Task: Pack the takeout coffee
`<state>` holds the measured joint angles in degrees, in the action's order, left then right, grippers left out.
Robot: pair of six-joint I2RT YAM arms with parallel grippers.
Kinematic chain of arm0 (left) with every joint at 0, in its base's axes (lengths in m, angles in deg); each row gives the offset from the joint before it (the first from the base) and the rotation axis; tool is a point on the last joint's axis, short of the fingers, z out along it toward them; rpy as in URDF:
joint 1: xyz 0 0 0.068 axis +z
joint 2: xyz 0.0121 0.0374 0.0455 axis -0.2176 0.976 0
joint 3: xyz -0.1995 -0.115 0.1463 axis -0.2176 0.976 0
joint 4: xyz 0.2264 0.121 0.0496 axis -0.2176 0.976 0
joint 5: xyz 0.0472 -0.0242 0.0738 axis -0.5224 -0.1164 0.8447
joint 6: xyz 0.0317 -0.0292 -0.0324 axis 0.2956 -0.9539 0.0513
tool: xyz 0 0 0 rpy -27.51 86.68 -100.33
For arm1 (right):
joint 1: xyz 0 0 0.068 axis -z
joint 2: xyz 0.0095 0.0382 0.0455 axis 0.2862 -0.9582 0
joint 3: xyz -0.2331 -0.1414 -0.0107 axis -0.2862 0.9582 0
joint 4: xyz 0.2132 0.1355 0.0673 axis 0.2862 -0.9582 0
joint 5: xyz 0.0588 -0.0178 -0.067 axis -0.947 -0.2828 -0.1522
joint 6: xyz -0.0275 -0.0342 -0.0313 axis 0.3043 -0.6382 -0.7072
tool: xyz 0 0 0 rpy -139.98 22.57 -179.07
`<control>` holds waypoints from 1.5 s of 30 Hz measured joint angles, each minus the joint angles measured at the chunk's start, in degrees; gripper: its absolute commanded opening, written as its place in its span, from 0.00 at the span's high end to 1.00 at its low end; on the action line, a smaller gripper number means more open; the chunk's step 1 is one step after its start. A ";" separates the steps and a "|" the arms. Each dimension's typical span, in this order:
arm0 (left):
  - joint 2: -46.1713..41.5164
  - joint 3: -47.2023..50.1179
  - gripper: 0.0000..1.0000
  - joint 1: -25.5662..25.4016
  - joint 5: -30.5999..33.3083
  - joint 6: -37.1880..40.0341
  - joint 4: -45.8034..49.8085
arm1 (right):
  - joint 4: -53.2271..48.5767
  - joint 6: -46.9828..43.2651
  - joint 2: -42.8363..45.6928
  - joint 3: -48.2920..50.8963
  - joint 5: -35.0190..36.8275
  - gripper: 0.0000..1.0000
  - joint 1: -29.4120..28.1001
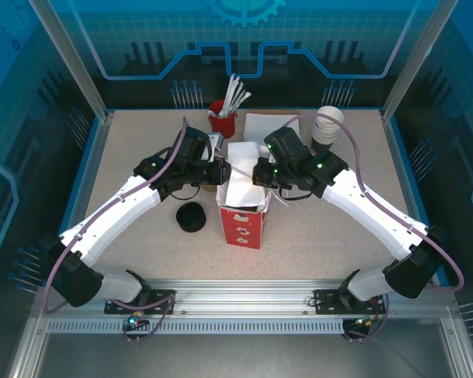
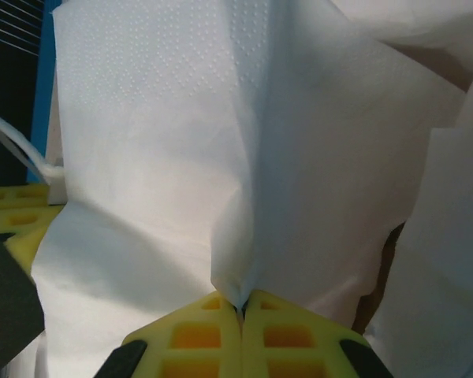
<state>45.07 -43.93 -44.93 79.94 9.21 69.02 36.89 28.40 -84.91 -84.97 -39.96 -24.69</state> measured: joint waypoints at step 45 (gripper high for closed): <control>-0.02 0.00 0.90 0.00 0.37 -1.09 0.39 | -19.47 -5.46 -7.67 -11.54 6.69 0.95 -1.55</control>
<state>45.05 -43.93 -44.93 80.31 8.12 69.42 17.41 22.93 -92.58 -96.51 -33.27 -26.24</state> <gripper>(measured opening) 0.107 0.060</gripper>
